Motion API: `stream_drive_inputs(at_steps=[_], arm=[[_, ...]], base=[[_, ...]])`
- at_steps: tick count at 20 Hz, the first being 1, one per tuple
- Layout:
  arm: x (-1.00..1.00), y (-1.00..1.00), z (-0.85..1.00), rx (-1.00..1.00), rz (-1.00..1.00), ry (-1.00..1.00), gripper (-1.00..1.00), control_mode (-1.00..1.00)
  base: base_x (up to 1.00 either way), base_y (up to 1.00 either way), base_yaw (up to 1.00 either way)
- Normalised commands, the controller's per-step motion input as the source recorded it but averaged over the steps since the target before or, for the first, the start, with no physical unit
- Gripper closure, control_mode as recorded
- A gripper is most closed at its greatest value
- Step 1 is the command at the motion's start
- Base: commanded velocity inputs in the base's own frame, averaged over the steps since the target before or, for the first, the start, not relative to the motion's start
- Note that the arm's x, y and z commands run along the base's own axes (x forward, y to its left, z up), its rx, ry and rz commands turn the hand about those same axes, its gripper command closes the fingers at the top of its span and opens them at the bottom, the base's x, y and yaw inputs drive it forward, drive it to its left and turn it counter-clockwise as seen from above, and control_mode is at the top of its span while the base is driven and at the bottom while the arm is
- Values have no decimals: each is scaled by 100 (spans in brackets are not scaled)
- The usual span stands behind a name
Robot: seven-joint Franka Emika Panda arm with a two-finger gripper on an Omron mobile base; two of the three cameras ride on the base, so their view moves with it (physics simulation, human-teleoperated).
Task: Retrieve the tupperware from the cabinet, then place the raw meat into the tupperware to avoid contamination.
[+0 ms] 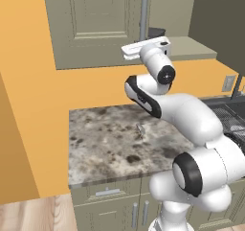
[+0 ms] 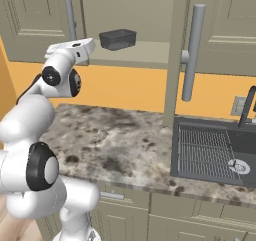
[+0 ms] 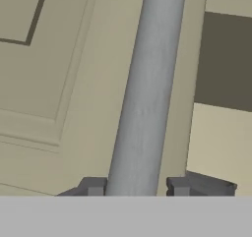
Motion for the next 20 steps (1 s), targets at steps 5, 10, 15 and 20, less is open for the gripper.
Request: stream_drive_inputs(at_steps=[5,10,15,20], arm=[[8,44,-10,-2,-7,1,100,-100],[4,28,-4,0,-3,3,100,-100],[2,1,-1,0,0,3,100,-100],[0,0,0,0,0,0,100,-100]], base=[[0,0,0],[0,0,0],[0,0,0],[0,0,0]])
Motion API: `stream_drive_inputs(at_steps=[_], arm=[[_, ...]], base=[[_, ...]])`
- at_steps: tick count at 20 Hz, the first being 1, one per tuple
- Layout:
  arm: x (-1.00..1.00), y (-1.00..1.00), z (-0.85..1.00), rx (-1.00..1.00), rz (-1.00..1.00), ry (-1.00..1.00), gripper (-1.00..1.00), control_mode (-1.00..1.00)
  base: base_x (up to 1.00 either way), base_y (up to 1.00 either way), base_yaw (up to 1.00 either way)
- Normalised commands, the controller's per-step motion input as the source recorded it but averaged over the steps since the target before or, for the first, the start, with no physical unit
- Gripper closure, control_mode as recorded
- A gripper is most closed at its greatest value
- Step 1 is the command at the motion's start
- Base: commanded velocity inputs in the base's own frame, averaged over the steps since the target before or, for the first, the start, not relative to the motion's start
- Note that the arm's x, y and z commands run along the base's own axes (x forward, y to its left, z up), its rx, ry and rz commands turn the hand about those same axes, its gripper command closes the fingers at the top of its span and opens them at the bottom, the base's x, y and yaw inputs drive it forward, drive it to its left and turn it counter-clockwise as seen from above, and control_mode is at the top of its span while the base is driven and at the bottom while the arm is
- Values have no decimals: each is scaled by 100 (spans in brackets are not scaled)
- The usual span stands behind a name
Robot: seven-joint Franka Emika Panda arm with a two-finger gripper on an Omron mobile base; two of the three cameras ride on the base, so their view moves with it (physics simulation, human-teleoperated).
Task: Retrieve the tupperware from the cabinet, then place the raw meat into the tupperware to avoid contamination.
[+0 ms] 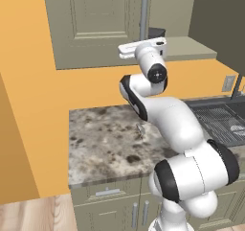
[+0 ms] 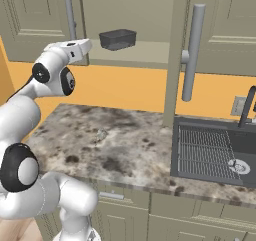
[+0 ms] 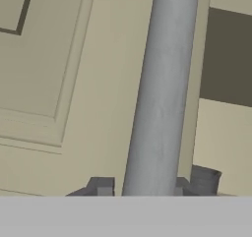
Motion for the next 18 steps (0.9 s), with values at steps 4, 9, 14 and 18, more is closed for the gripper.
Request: stream_drive_inputs(at_steps=[4,9,14,18], arm=[[-3,0,0,0,0,3,100,-100],[-16,0,0,0,0,6,100,-100],[-29,0,0,0,0,8,100,-100],[-36,0,0,0,0,9,100,-100]], base=[[0,0,0],[0,0,0],[0,0,0],[0,0,0]])
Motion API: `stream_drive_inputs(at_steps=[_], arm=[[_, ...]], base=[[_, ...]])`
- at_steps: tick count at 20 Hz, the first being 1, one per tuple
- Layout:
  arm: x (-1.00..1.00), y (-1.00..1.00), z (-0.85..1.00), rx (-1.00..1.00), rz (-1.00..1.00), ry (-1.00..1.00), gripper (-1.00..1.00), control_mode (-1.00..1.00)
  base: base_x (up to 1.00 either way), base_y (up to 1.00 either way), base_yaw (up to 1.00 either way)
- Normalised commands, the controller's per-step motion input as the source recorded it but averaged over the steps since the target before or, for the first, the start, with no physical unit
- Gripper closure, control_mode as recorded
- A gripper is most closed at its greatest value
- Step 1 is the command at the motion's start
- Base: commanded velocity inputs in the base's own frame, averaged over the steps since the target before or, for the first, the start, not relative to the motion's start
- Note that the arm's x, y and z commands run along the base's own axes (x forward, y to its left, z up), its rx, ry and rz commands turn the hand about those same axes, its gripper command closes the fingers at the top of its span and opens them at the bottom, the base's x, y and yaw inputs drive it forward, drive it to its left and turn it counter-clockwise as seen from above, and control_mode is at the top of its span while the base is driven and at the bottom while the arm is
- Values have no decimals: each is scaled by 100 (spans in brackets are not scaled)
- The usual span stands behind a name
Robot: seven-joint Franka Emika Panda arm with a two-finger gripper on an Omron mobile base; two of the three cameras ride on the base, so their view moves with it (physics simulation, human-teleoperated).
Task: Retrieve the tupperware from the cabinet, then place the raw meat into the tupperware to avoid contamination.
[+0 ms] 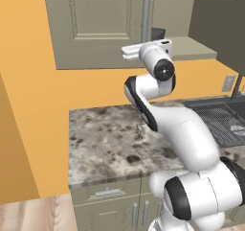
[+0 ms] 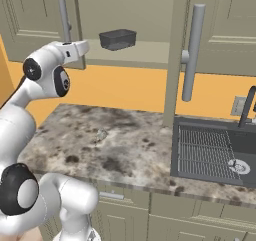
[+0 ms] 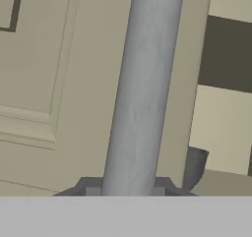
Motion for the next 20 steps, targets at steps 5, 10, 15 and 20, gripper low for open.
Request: stream_drive_inputs(at_steps=[5,10,15,20], arm=[[-42,7,0,0,0,11,100,-100],[-41,13,0,0,0,12,100,-100],[-43,15,-2,0,0,10,100,-100],[-48,18,-4,0,0,8,100,-100]], base=[[0,0,0],[0,0,0],[0,0,0],[0,0,0]])
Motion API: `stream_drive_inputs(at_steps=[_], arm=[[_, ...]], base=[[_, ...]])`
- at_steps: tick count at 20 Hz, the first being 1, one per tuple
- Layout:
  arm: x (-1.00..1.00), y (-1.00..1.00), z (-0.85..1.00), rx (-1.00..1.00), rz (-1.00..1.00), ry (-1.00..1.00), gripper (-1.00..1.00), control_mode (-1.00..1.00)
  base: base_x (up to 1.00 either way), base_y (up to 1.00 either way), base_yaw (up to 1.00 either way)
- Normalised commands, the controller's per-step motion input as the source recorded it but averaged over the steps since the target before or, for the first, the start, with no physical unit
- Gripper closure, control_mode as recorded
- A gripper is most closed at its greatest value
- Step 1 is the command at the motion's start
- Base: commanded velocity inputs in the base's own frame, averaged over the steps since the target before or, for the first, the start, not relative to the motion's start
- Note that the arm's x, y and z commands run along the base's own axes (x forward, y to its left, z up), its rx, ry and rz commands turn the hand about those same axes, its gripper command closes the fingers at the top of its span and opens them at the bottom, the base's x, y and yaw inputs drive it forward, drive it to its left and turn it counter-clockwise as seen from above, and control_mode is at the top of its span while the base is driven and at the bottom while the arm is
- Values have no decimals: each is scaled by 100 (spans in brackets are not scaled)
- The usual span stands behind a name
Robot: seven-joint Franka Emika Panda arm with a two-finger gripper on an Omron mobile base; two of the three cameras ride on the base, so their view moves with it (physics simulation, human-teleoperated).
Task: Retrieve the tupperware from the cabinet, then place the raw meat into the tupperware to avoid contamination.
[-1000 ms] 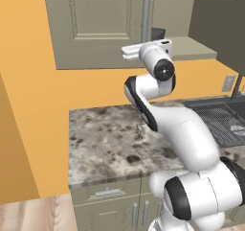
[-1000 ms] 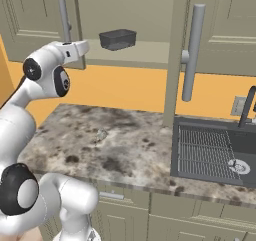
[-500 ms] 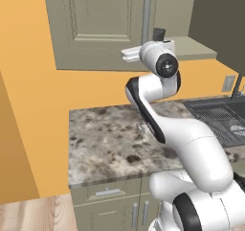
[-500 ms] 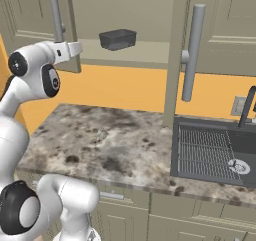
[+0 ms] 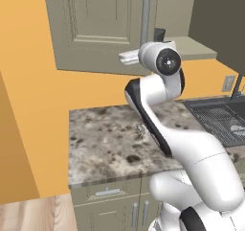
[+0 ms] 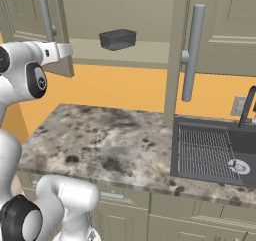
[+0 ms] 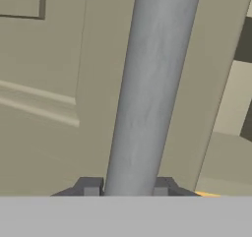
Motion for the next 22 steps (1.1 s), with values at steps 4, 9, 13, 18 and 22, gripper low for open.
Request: stream_drive_inputs(at_steps=[4,9,13,18,22], arm=[[-48,20,-3,0,0,9,100,-100],[-42,22,-2,0,0,10,100,-100],[-37,27,-4,0,0,11,100,-100],[-28,29,-6,0,0,10,100,-100],[-1,8,-4,0,0,7,-100,-100]], base=[[0,0,0],[0,0,0],[0,0,0],[0,0,0],[0,0,0]])
